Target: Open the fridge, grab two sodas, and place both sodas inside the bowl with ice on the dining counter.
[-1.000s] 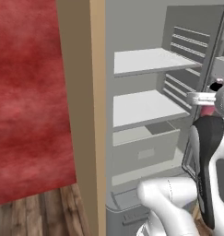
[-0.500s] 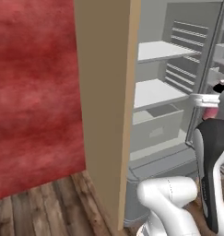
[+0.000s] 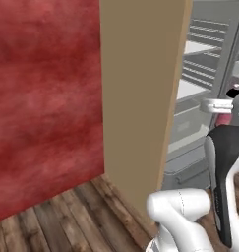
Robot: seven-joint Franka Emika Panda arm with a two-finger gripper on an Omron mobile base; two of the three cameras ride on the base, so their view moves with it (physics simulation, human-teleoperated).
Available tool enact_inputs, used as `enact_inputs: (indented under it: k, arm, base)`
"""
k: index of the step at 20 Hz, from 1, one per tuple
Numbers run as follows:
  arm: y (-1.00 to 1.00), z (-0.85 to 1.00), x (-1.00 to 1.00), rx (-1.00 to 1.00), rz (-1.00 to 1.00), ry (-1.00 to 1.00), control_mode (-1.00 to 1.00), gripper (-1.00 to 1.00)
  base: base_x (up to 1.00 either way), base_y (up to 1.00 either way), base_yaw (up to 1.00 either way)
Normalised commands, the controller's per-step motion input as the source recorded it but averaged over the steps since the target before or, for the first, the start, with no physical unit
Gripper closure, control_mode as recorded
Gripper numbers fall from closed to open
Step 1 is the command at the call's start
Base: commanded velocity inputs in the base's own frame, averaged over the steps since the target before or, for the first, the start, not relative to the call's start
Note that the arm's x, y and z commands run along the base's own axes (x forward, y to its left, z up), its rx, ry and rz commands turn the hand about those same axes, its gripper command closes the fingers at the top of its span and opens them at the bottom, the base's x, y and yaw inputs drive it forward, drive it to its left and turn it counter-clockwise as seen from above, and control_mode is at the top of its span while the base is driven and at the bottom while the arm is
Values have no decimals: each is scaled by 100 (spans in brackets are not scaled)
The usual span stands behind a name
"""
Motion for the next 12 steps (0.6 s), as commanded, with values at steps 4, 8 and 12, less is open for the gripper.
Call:
enact_inputs:
  k: [4,8,12]
  arm:
    - [0,0,0,0,0,0,100,100]
    - [0,0,0,0,0,0,100,100]
    - [0,0,0,0,0,0,100,100]
  base:
    - [-66,45,-43]
    - [-75,20,-50]
    - [-72,3,-54]
